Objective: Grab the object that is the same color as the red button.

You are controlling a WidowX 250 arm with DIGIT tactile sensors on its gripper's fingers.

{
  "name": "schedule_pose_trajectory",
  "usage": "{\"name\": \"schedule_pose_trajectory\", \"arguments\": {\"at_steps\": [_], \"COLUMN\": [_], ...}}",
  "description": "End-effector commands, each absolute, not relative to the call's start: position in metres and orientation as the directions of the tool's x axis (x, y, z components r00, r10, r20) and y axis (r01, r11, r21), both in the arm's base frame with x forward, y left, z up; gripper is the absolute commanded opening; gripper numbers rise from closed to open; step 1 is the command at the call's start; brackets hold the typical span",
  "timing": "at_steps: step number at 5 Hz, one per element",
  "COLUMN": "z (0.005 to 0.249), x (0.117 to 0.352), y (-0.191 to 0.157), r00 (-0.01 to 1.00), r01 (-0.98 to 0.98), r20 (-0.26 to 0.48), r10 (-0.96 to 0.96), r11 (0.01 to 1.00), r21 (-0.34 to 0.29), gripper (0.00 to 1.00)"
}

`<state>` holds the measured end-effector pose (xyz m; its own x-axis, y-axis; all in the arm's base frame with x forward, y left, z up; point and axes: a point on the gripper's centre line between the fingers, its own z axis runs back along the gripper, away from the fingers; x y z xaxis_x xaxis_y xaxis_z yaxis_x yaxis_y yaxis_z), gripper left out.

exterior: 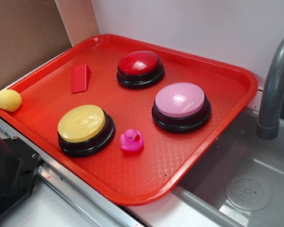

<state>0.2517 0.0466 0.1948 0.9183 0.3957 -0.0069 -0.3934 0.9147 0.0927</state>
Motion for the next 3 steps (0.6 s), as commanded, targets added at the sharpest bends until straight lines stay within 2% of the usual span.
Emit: {"name": "schedule_pose_trajectory", "arguments": {"at_steps": [1, 2, 3], "z": [0.152, 0.122, 0.083], "x": [0.219, 0.221, 0.233], "y": [0.121, 0.134, 0.133], "r00": [0.813, 0.813, 0.812], "r01": [-0.583, -0.58, -0.576], "r20": [-0.002, -0.035, -0.087], "r10": [0.583, 0.581, 0.577], "r11": [0.813, 0.814, 0.817], "r21": [0.014, 0.018, 0.031], "gripper": [1.0, 1.0, 1.0]}}
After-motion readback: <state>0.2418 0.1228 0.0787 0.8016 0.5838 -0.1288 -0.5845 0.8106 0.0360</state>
